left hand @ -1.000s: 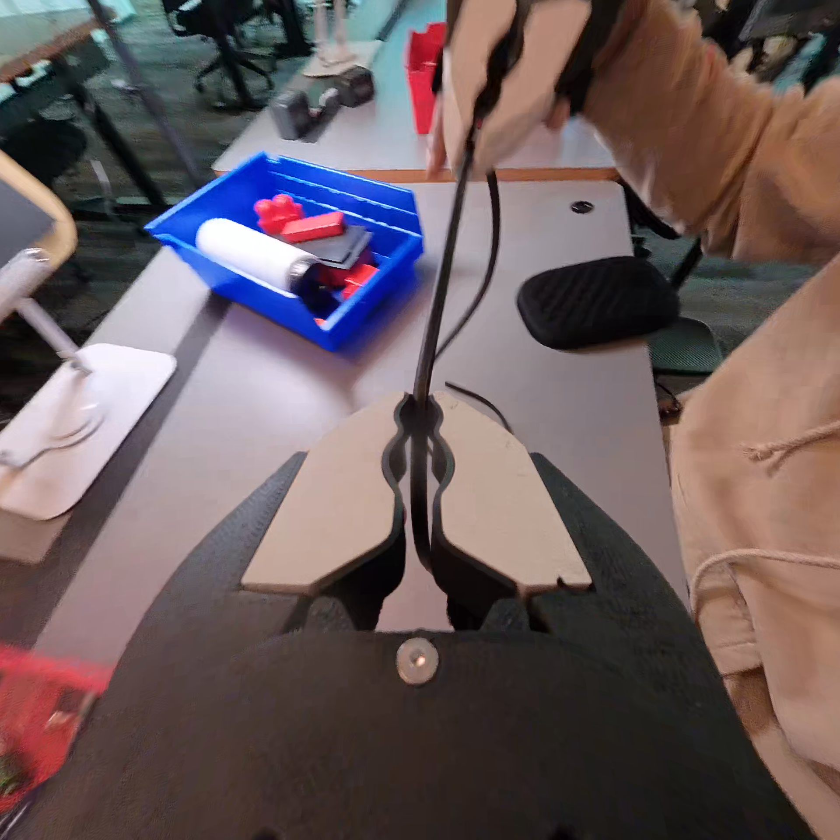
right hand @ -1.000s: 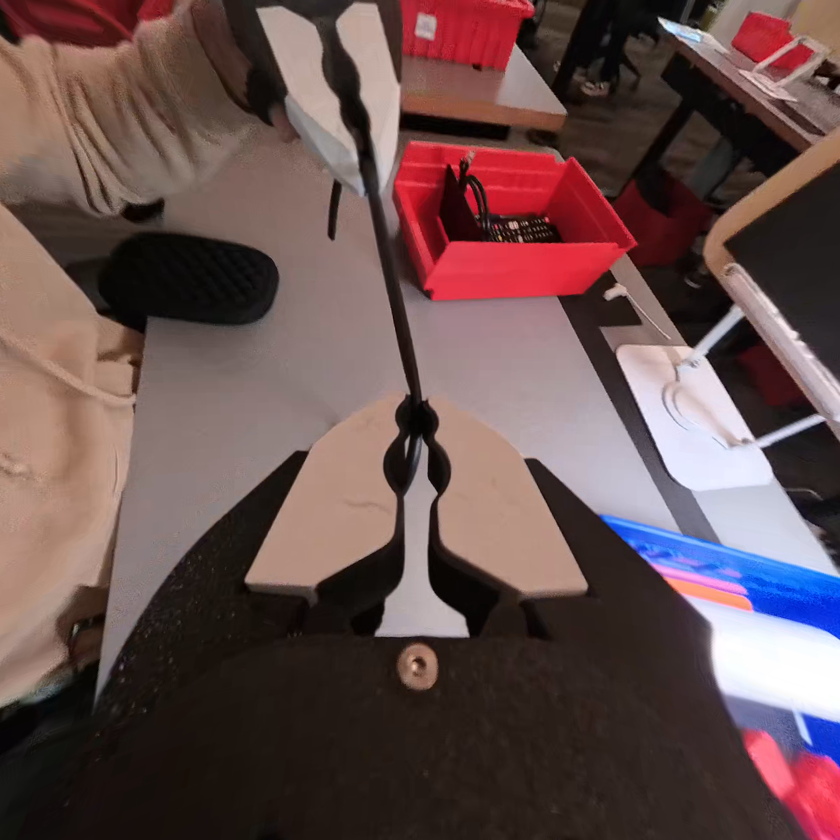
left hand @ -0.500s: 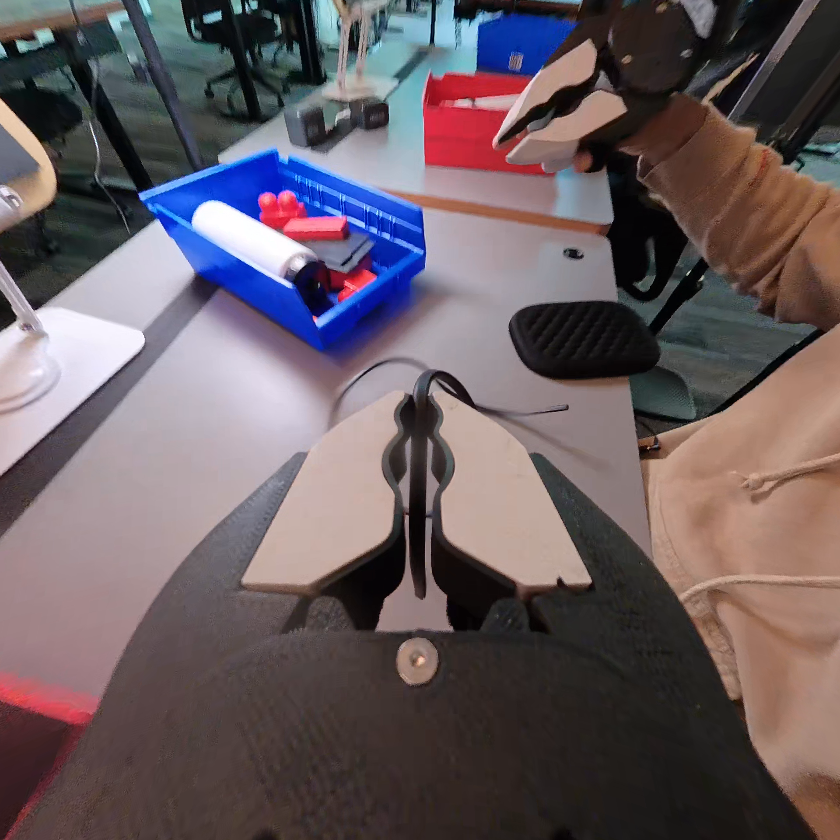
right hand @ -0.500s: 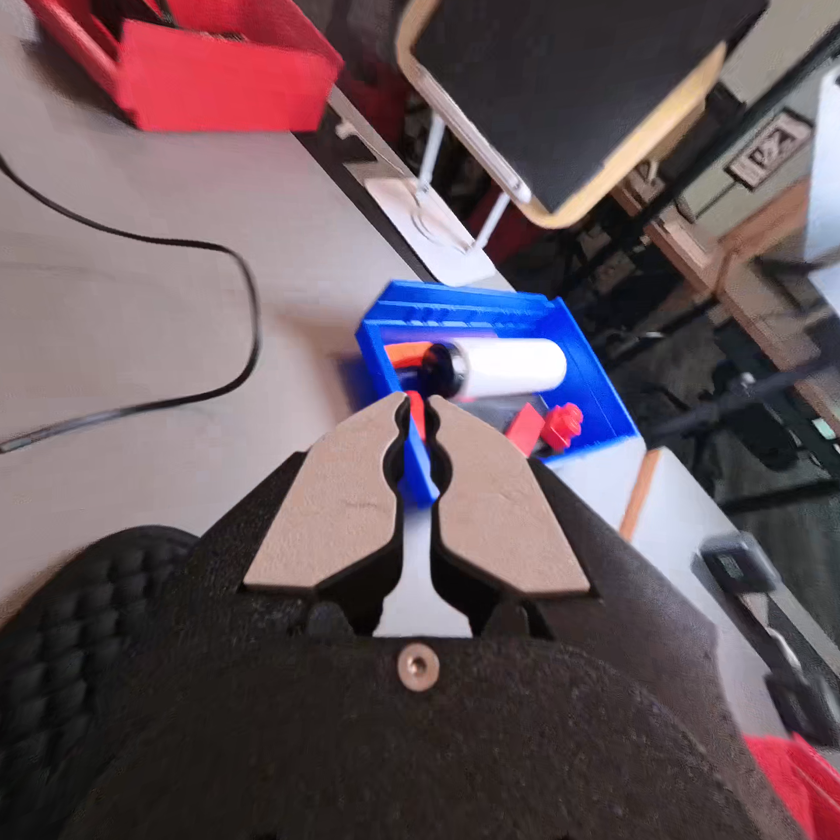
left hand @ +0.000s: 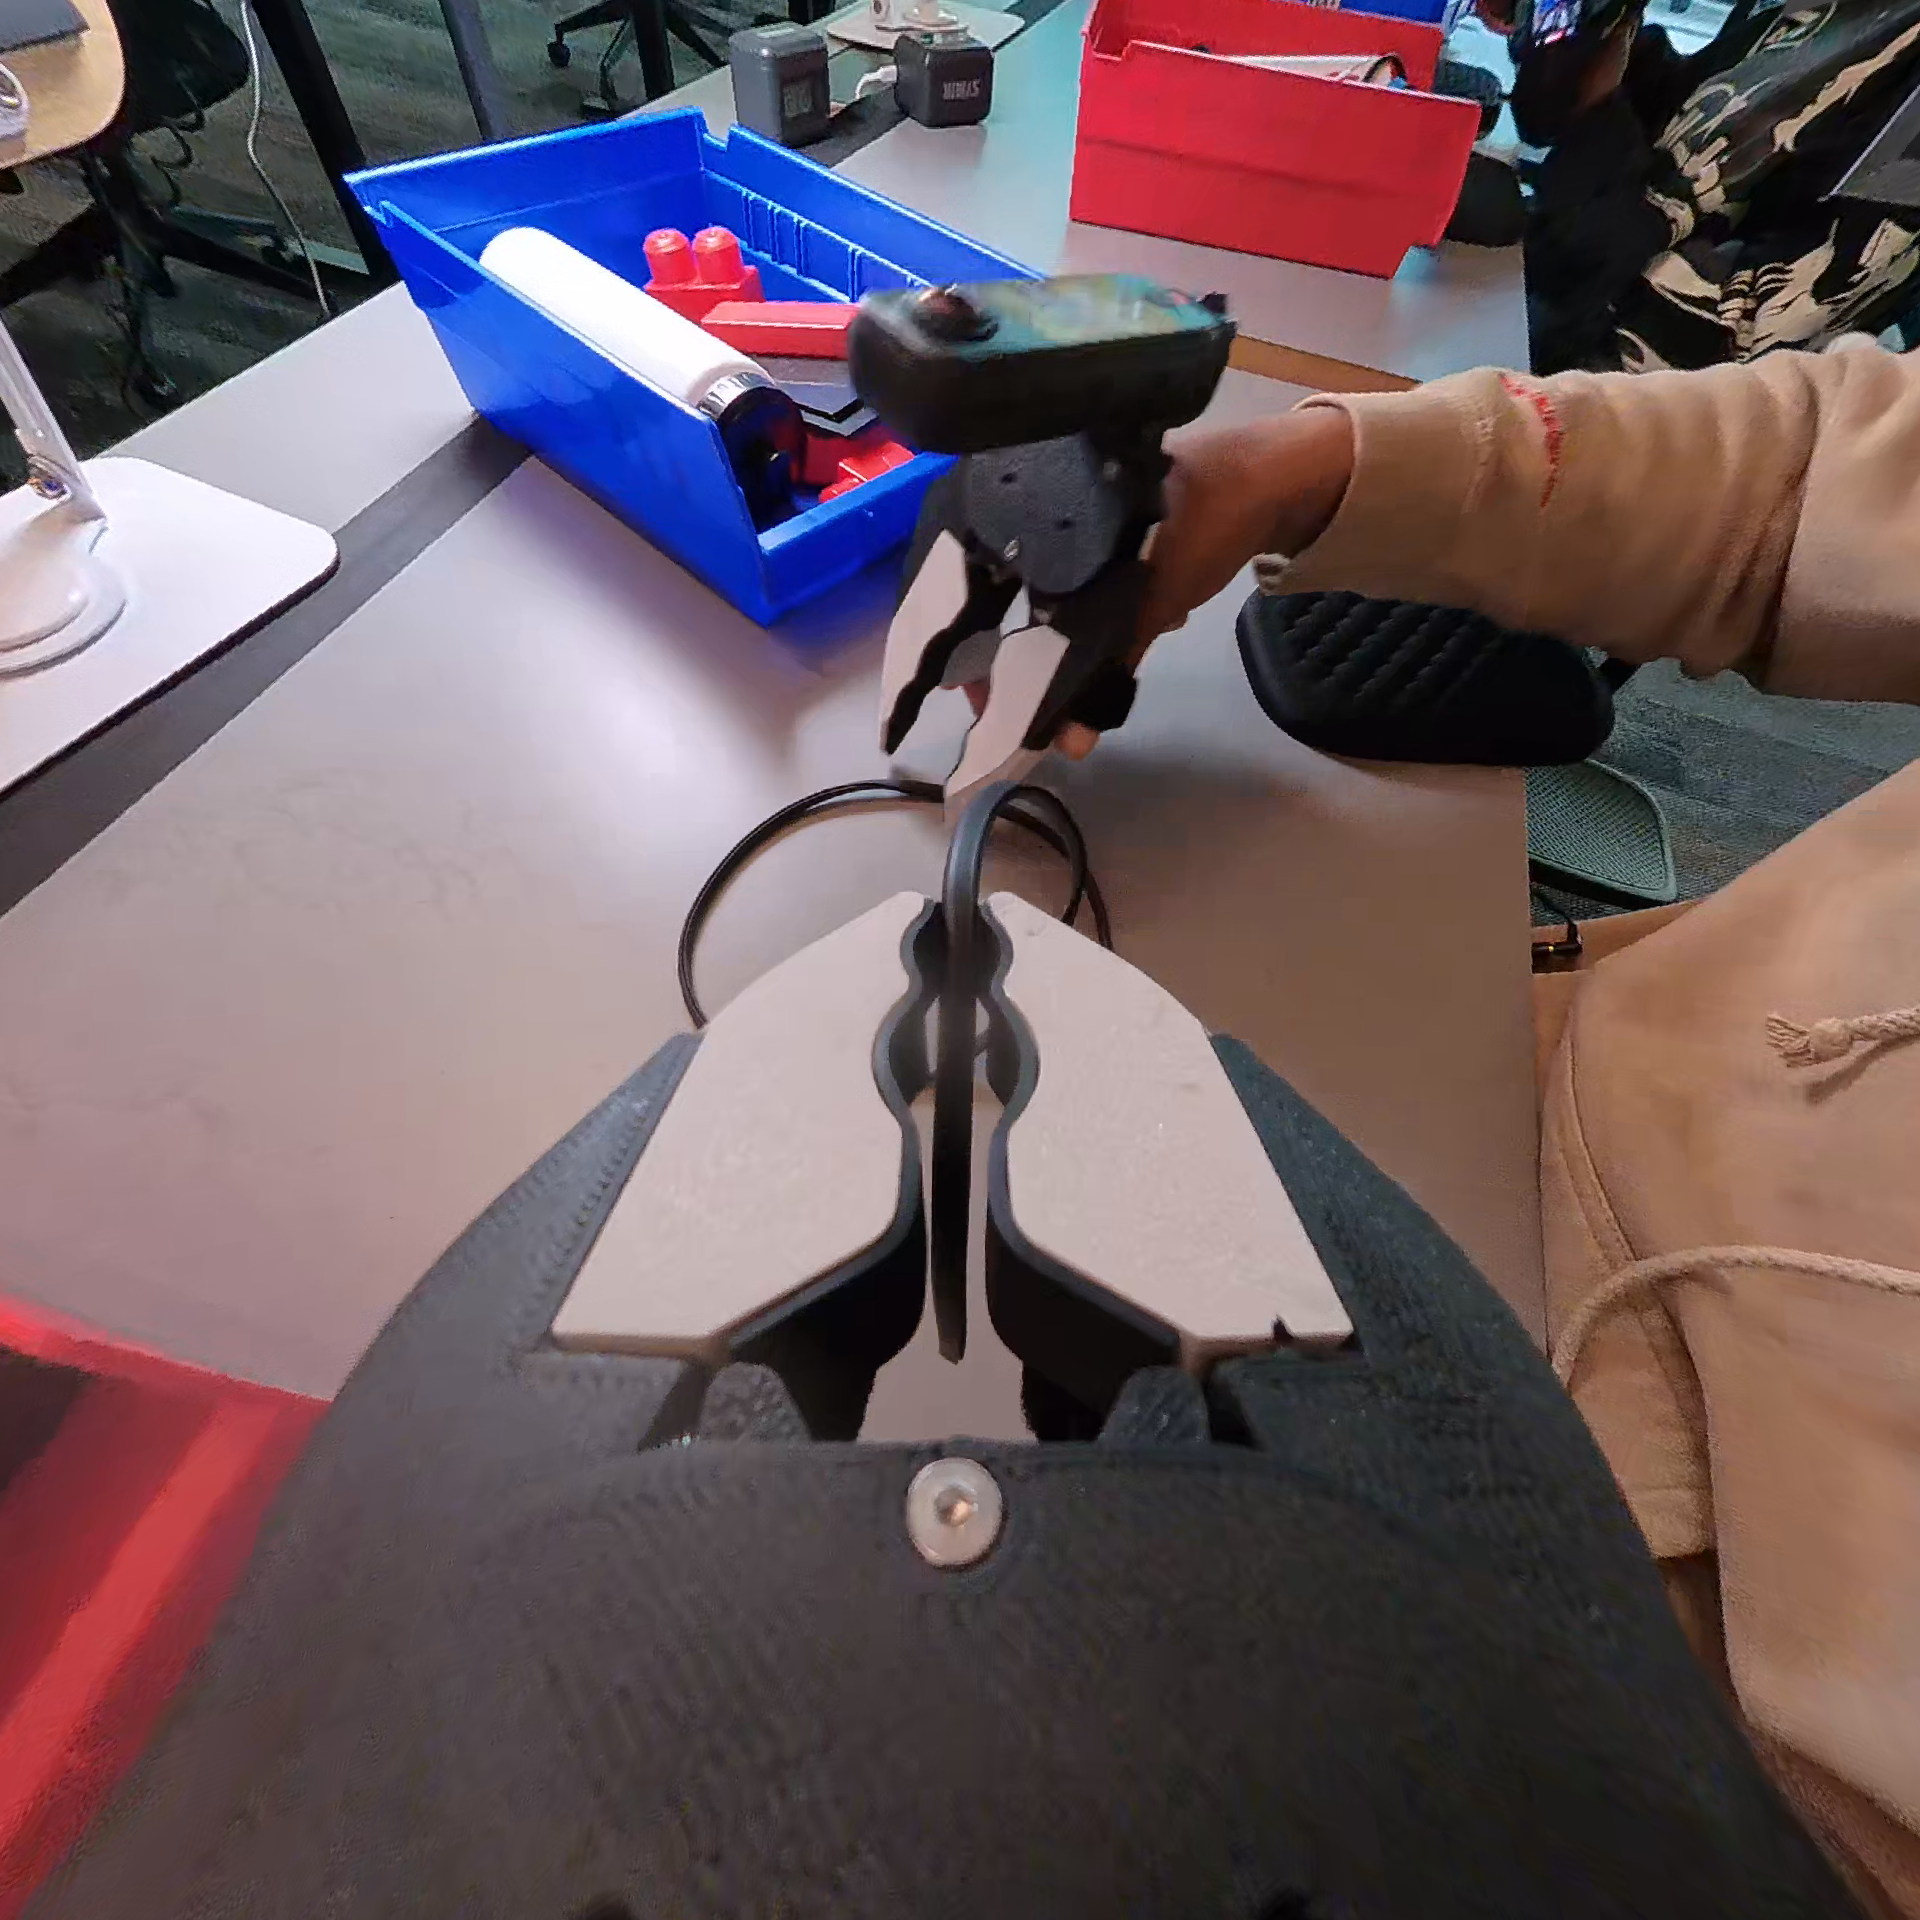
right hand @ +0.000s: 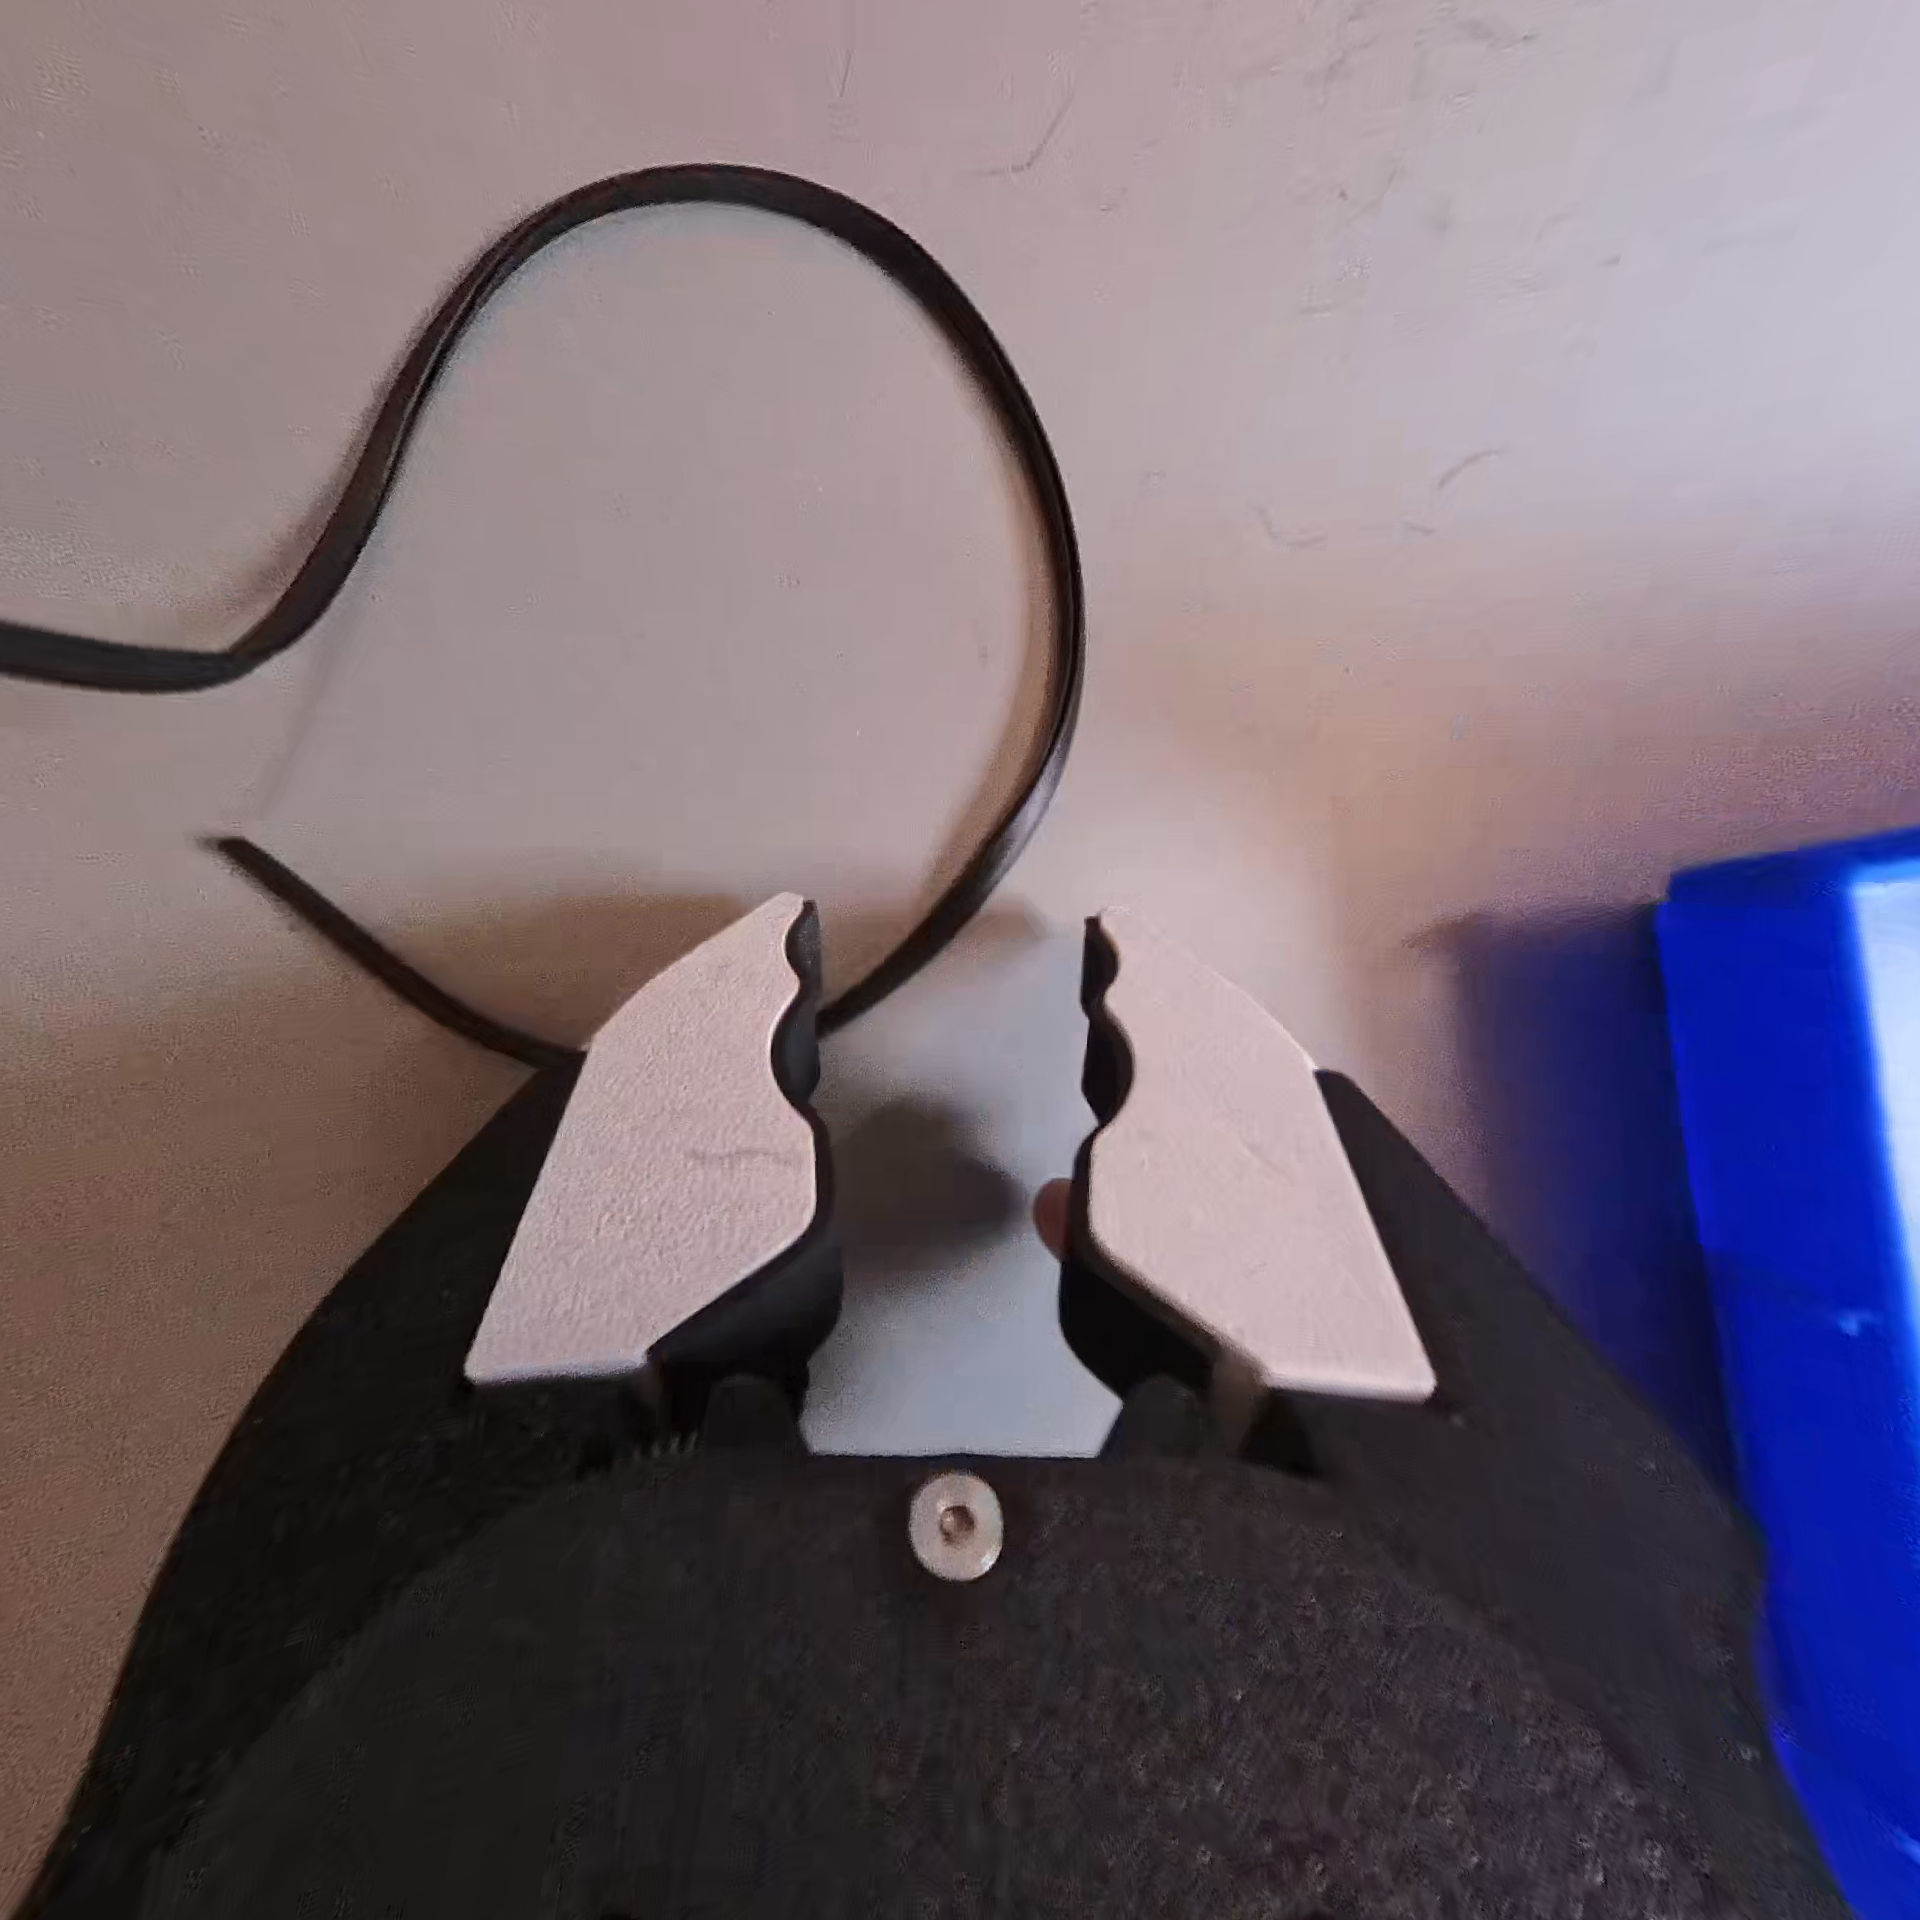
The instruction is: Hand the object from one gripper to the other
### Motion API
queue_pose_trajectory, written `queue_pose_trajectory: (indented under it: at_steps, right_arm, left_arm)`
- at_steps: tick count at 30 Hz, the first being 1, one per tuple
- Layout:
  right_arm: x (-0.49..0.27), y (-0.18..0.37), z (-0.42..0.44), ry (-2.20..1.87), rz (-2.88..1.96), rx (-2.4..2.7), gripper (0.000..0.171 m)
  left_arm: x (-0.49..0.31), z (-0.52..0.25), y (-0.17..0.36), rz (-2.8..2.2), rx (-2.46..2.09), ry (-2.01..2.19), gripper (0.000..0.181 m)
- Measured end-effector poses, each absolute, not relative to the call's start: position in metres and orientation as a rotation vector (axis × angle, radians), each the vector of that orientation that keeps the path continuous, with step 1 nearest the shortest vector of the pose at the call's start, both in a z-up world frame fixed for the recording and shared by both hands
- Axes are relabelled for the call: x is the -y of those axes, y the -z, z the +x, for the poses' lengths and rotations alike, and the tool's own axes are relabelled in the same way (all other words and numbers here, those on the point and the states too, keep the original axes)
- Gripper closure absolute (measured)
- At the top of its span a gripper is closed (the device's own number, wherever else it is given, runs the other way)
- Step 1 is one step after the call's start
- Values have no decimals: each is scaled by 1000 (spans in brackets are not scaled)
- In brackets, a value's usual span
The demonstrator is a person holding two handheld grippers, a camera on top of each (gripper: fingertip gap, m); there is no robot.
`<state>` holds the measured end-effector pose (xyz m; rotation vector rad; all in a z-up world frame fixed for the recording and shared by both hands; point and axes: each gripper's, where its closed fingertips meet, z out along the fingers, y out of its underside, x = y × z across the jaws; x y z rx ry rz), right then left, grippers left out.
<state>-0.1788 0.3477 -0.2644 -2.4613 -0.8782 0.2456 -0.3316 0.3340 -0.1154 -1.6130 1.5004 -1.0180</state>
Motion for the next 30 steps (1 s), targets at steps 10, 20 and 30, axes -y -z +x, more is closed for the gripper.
queue_pose_trajectory:
  at_steps: [10,20,30]
  right_arm:
    - [-343,252,-130,134,-2493,1185,165]
    - [-253,178,113,825,-2663,873,165]
    - [-306,147,-57,312,-2126,972,127]
  left_arm:
    - [-355,-358,130,-1651,-1443,934,175]
    - [-356,-348,198,-1767,-1583,804,175]
    - [-339,-281,231,-1753,-1831,657,175]
